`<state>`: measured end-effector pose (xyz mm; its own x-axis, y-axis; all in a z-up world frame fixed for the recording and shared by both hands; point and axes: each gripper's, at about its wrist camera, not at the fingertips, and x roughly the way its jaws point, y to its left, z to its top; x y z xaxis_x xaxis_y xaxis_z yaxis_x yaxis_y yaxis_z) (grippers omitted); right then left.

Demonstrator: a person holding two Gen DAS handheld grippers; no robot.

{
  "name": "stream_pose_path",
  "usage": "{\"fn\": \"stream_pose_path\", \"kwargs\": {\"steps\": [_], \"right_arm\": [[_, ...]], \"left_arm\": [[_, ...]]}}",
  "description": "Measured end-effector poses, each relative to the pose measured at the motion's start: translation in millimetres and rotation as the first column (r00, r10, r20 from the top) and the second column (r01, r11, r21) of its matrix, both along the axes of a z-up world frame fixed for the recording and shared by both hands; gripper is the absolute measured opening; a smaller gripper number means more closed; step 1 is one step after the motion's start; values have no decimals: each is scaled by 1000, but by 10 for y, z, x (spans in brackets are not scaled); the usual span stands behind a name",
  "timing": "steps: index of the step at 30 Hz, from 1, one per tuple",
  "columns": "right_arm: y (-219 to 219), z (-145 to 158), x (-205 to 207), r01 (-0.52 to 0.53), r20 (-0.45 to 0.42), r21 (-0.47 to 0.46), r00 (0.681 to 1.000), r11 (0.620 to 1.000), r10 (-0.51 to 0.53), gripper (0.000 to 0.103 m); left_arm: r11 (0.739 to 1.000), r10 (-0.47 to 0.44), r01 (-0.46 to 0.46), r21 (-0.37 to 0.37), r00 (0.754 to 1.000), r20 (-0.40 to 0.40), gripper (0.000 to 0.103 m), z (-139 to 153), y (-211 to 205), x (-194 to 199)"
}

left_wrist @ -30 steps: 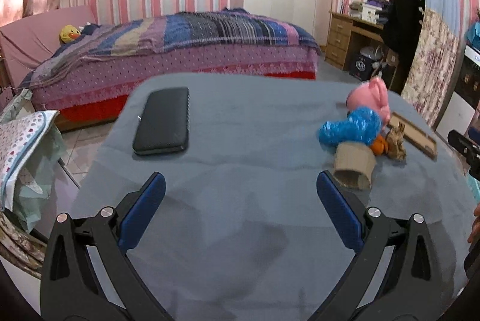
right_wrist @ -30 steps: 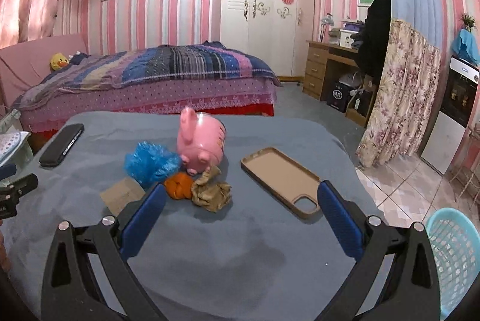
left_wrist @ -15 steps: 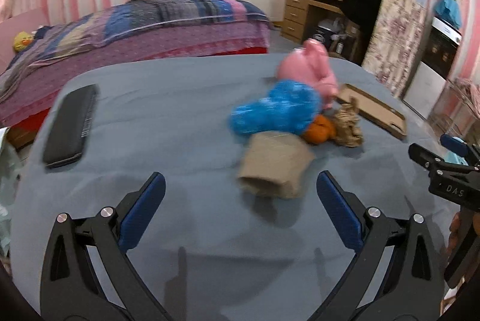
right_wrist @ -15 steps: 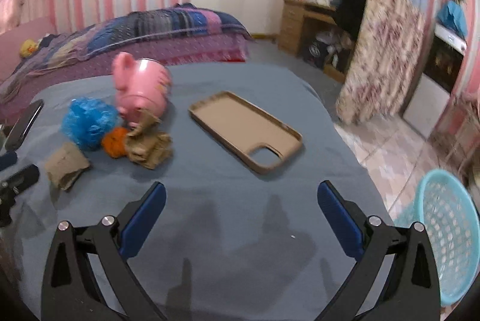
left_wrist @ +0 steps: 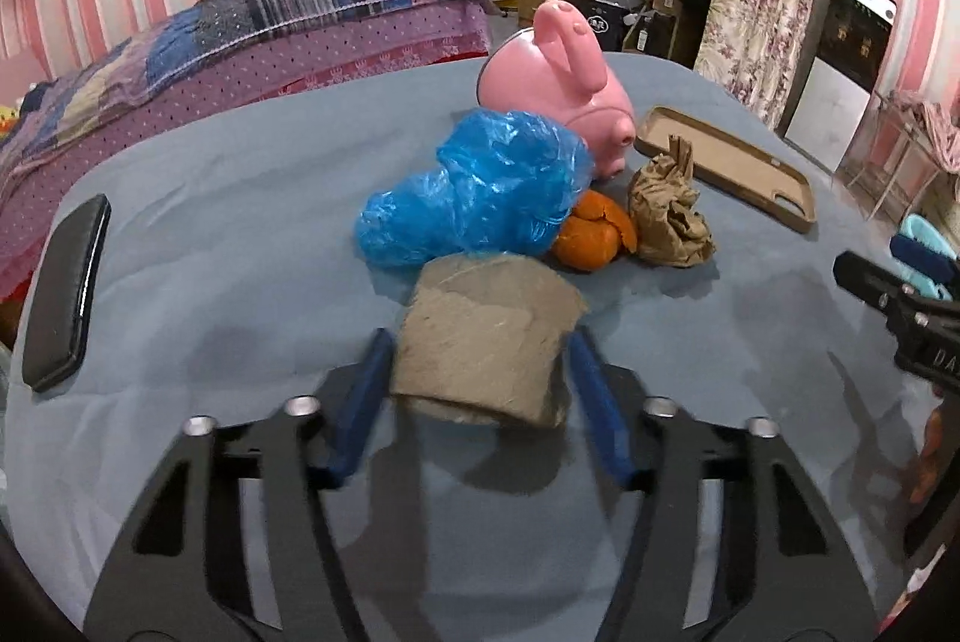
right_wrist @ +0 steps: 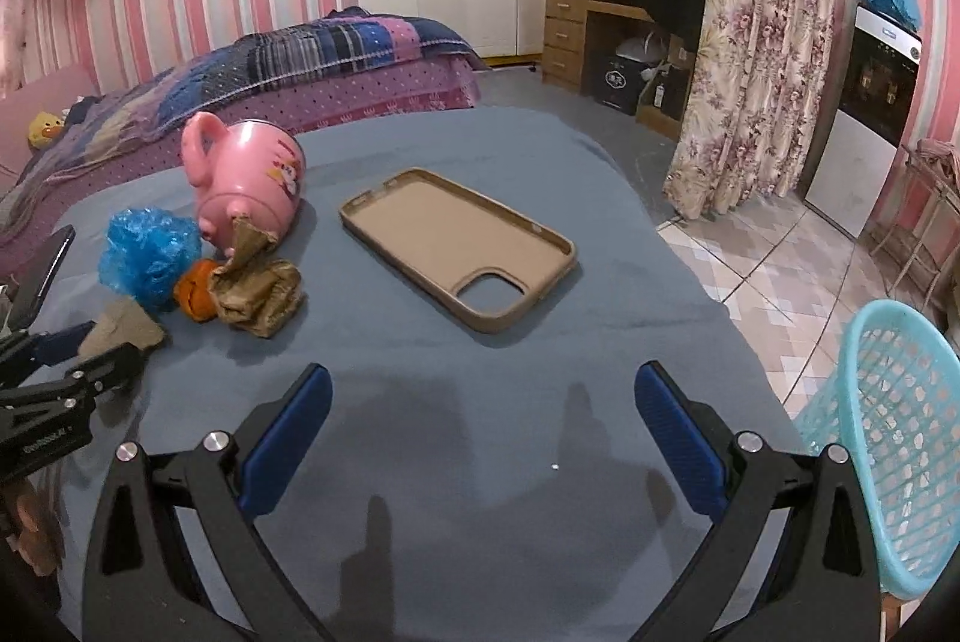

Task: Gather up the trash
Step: 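Move the left gripper back to the table and grasp the second cardboard tube, then grasp the crumpled brown paper bag with the right gripper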

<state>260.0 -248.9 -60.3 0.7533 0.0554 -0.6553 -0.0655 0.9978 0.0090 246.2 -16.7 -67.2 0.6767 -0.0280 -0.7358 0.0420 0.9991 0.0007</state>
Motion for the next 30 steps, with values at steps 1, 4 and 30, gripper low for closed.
{"fn": "stream_pose_path", "kwargs": {"steps": [1,4,30], "right_arm": [[19,2,-8,-1,7,-5,1000,1000,1,99],[88,14,-15,-19,20,-7,1000,1000,19,99],[472,-56,-66,-136,9,-54,991,989,136,99]], "left_arm": [[1000,-2,2,-1,1000,4,52,7,3,-4],[1000,3,-3,-20,1000,13,48,56,67,-64],[939,341,-343,14,936,81,48,3,1340,-363]]}}
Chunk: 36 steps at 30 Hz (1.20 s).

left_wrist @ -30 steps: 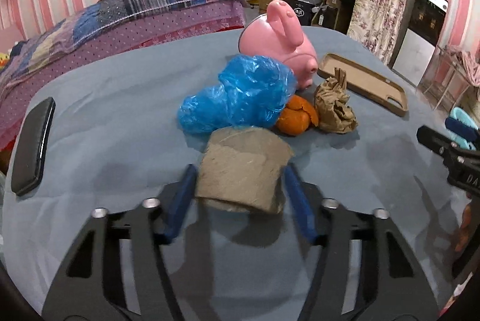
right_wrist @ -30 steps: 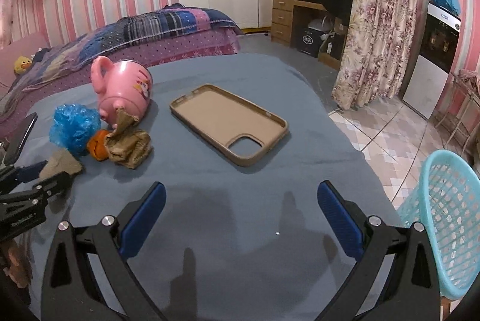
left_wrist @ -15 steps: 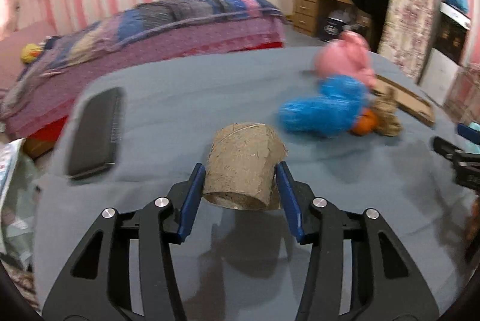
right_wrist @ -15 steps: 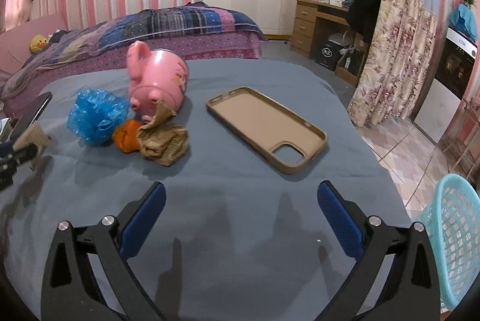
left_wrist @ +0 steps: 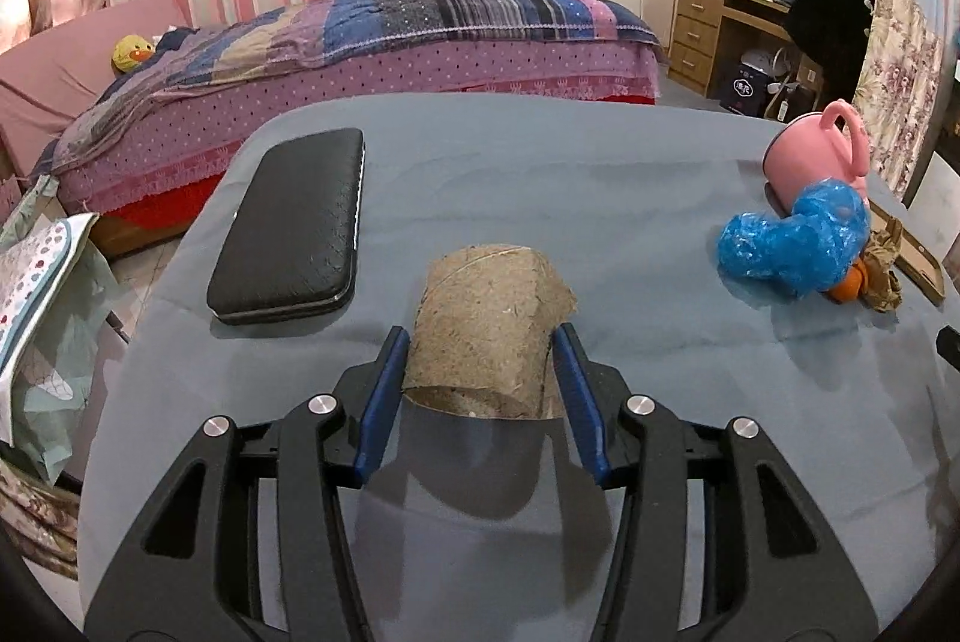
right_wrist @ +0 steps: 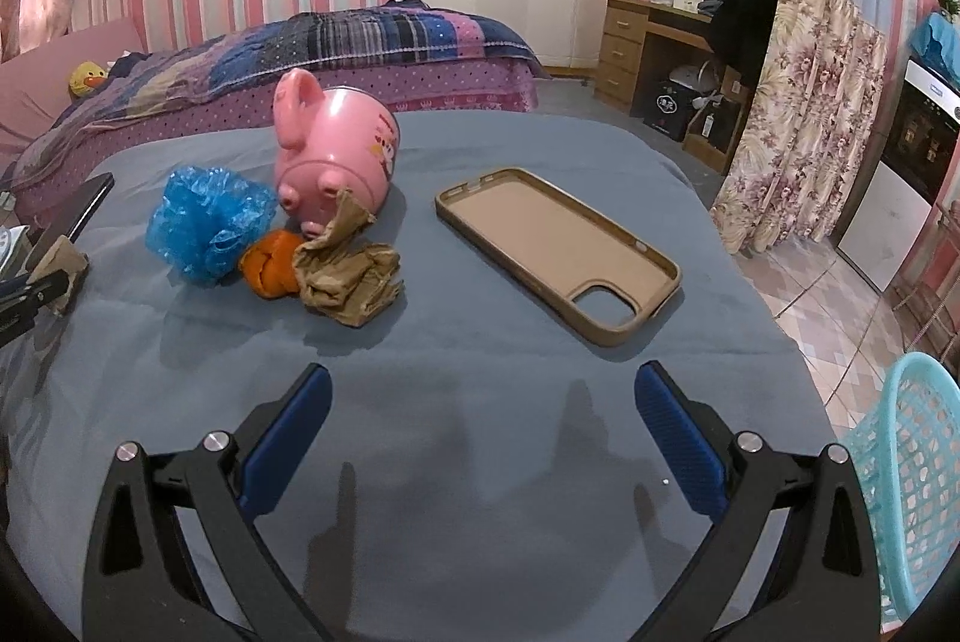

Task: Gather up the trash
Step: 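Grasp the crumpled brown paper bag with the right gripper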

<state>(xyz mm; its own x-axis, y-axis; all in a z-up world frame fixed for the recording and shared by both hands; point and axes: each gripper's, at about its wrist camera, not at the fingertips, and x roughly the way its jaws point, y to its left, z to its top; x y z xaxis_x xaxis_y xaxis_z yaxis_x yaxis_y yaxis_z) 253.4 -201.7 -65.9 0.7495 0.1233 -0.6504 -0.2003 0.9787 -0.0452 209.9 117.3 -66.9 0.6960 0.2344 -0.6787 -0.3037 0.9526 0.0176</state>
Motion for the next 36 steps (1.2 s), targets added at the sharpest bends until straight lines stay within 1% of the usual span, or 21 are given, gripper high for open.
{"fn": "stream_pose_path", "kwargs": {"steps": [2,6,8,11,13,14,16,17,19,21,23,24,25,27,31,35,36], "right_arm": [[2,9,-2,-4,3,8,1000,1000,4,98],[31,36,28,-24,11,52,1000,998,24,98],[85,38,75,-35,10,51,999,998,35,98],[195,36,153,-62,2,51,998,997,62,92],[280,28,231,-76,-8,44,997,996,77,87],[302,21,258,-81,-16,49,997,995,82,86],[361,-4,317,-92,-33,55,995,994,93,78],[402,-23,357,-101,-46,48,994,994,103,76],[464,-50,433,-112,-62,33,992,993,114,66],[493,-71,496,-120,-81,48,989,992,123,62],[526,-105,538,-136,-101,58,985,989,142,55],[543,-123,540,-153,-108,60,981,986,158,45],[562,-115,517,-168,-99,57,980,984,173,43],[547,-69,449,-178,-72,62,981,982,182,42],[411,16,302,-155,-34,46,987,987,157,41],[110,196,88,-116,3,45,993,992,116,41],[17,259,38,-107,16,56,994,993,106,41]], "left_arm": [[1000,3,-3,-11,1000,1,49,-12,26,2],[1000,4,-4,-9,1000,8,49,-33,41,-20],[1000,3,-3,-16,1000,11,49,-43,63,-17],[999,5,-5,-32,1000,14,49,-45,84,-34],[999,5,-4,-33,1000,16,49,-45,79,-43],[1000,5,-5,-31,1000,15,49,-46,84,-41],[1000,3,-3,-28,1000,17,49,-36,80,-42],[1000,3,-2,-28,1000,18,49,-31,81,-44],[1000,3,-3,-29,1000,17,49,-27,75,-44],[1000,2,-2,-28,1000,19,49,-24,74,-45],[1000,1,0,-25,1000,20,49,-24,70,-48],[1000,0,0,-24,1000,19,49,-28,65,-46],[1000,0,0,-21,1000,18,49,-29,63,-46],[1000,0,0,-17,1000,17,49,-29,46,-45],[1000,1,-1,5,1000,24,49,-5,11,-45],[998,17,-20,65,999,45,48,70,-83,-98],[997,18,-22,68,999,49,48,94,-105,-118]]}}
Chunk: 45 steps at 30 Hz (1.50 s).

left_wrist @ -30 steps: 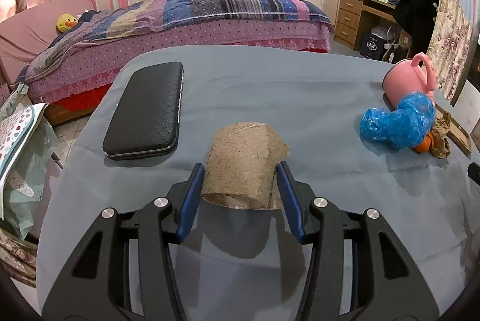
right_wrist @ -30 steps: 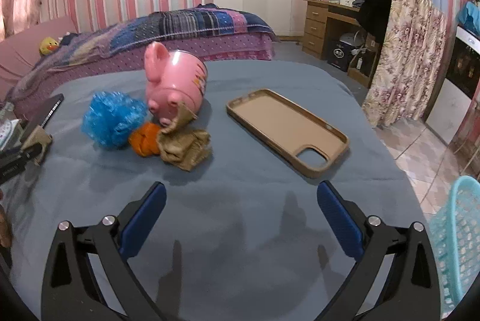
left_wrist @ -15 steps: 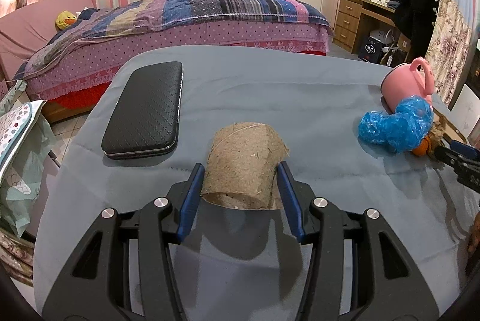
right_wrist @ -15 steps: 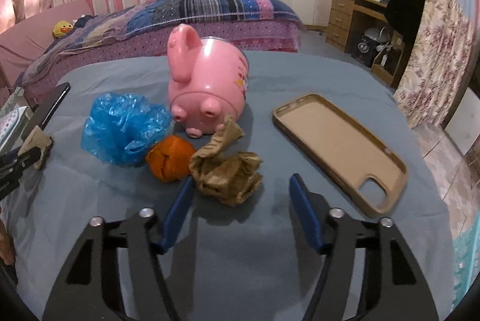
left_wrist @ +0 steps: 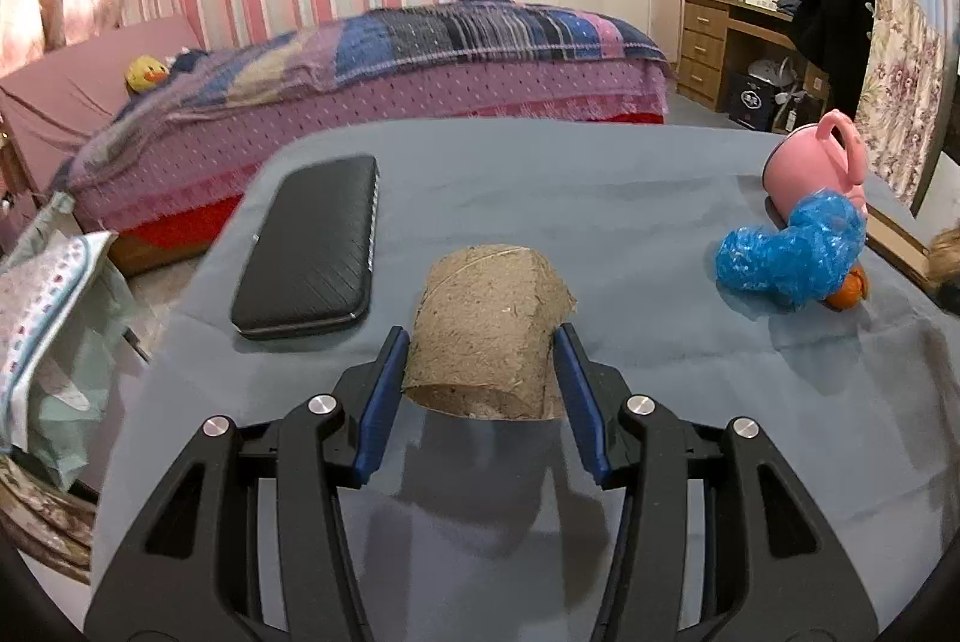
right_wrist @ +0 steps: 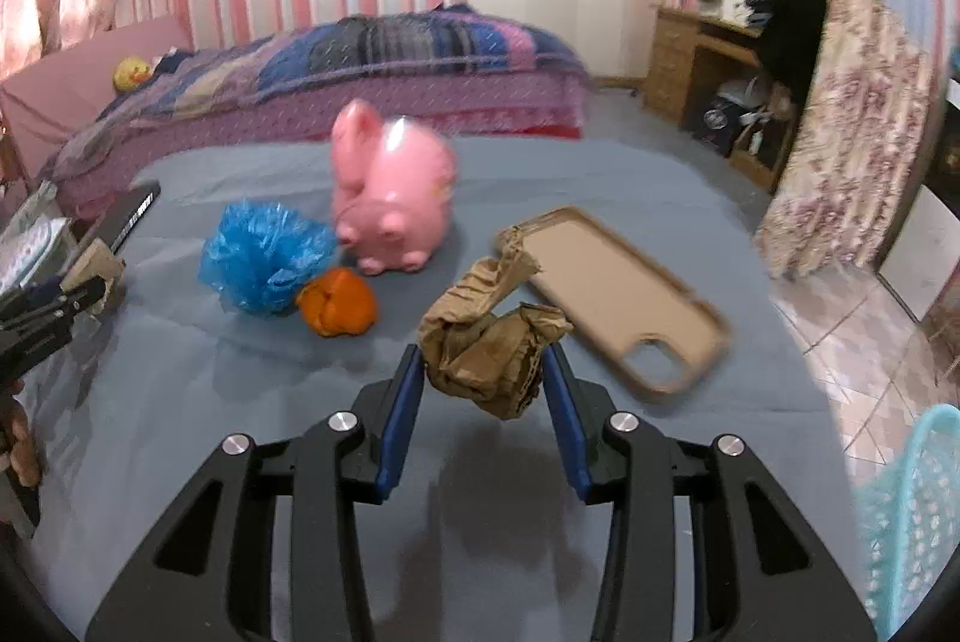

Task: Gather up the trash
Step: 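Grasp the crumpled brown paper bag with the right gripper, then carry the tube and paper bag over the basket and open the left gripper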

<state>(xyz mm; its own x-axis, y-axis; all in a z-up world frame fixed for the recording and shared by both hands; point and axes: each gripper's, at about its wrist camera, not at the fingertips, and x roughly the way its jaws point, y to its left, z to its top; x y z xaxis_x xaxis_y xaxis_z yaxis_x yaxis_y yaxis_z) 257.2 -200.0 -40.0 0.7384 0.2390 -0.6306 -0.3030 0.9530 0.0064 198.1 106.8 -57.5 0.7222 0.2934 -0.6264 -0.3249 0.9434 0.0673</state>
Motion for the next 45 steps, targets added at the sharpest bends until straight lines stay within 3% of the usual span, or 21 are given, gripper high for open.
{"fn": "stream_pose_path", "kwargs": {"steps": [3,7,11,15,31,40,45], "right_arm": [[-265,252,-197,27,52,36,998,999,-29,41],[-567,433,-479,49,98,-9,994,999,-48,41],[-916,453,-722,76,124,-71,990,995,-67,41],[-1275,411,-905,120,130,-64,985,991,-111,41],[-1951,425,-900,206,155,22,966,978,-207,41],[-2498,429,-966,320,169,15,933,947,-318,41],[-2818,417,-994,378,167,28,911,925,-377,41]], "left_arm": [[999,-16,16,-29,1000,16,48,109,-97,-76],[998,-60,61,-9,996,59,48,313,-360,-153],[995,-99,102,-19,989,110,48,510,-647,-176],[991,-125,130,-28,981,149,48,602,-961,-198],[963,-265,270,-10,951,157,48,658,-2002,-92],[913,-399,407,-9,898,185,49,725,-2809,-16],[868,-483,496,-20,853,197,49,741,-3317,4]]}}
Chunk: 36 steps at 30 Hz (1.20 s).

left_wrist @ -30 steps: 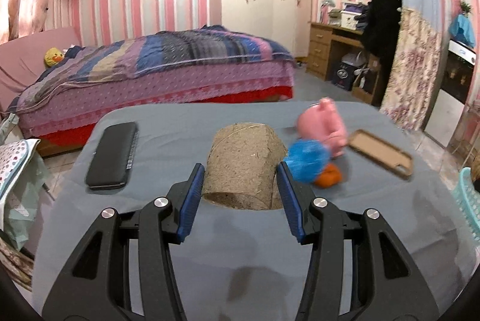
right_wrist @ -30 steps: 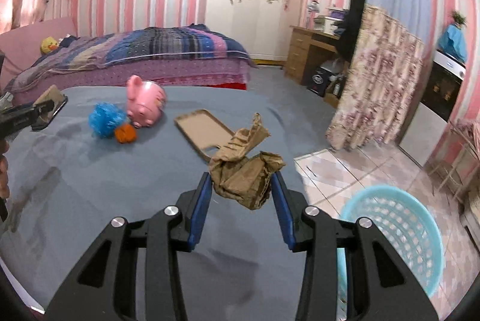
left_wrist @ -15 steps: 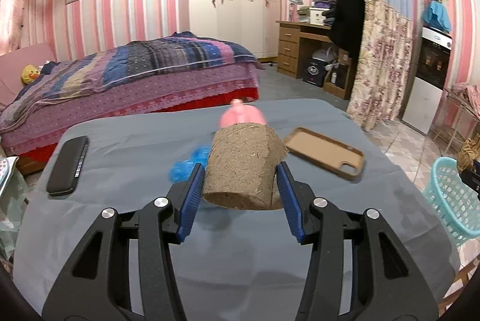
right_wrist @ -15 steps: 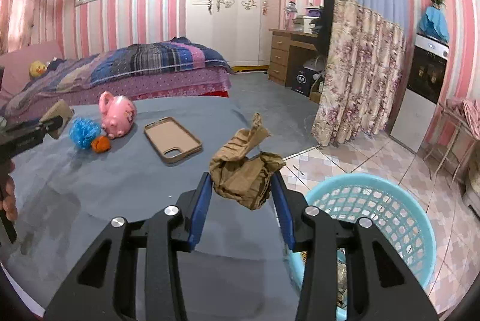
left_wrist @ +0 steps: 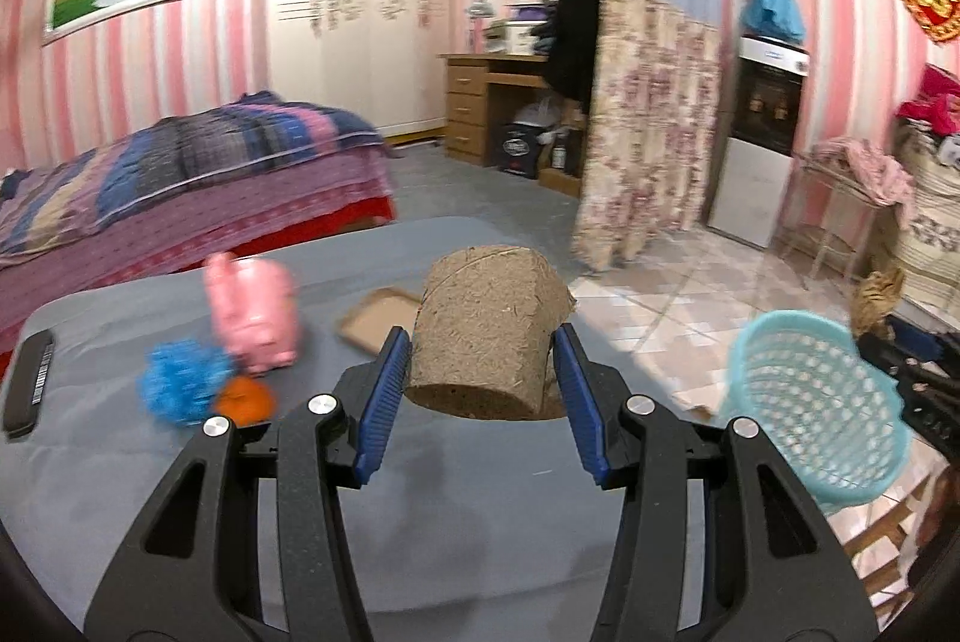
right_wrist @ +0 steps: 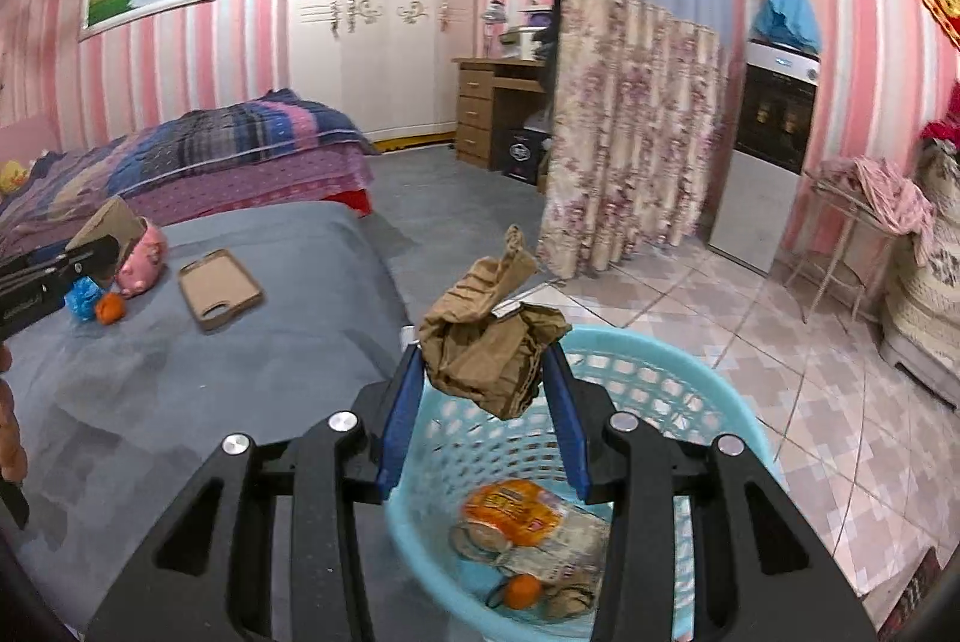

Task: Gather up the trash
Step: 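Carry the tube and paper bag over the basket and open the left gripper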

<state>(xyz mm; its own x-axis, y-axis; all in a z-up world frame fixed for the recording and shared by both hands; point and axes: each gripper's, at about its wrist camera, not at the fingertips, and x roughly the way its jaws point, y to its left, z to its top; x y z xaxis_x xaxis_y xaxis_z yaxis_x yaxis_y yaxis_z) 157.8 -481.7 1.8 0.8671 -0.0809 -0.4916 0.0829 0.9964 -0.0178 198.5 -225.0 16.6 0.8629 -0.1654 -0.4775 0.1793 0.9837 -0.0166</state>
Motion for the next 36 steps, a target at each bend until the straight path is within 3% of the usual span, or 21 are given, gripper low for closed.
{"fn": "stream_pose_path", "kwargs": {"steps": [12,19,26,29,31,36], "right_arm": [[-580,-166,-73,108,-15,12,994,994,-108,41],[-927,-273,-99,177,-29,62,984,982,-176,41],[-1086,-339,-112,205,-36,94,979,974,-202,41],[-1149,-369,-133,219,-41,102,976,970,-216,41],[-1185,-383,-140,225,-42,110,974,968,-221,41],[-1140,-421,-92,223,-53,91,974,971,-218,41]], "left_arm": [[971,-237,238,6,970,-52,49,-228,-1131,0],[951,-309,310,-8,945,-108,49,-396,-1595,203],[927,-365,372,48,924,-113,51,-559,-2023,234],[924,-368,376,72,924,-106,62,-559,-2097,263],[929,-354,361,80,931,-90,78,-524,-2087,276],[956,-279,284,77,958,-64,90,-395,-1873,346]]}}
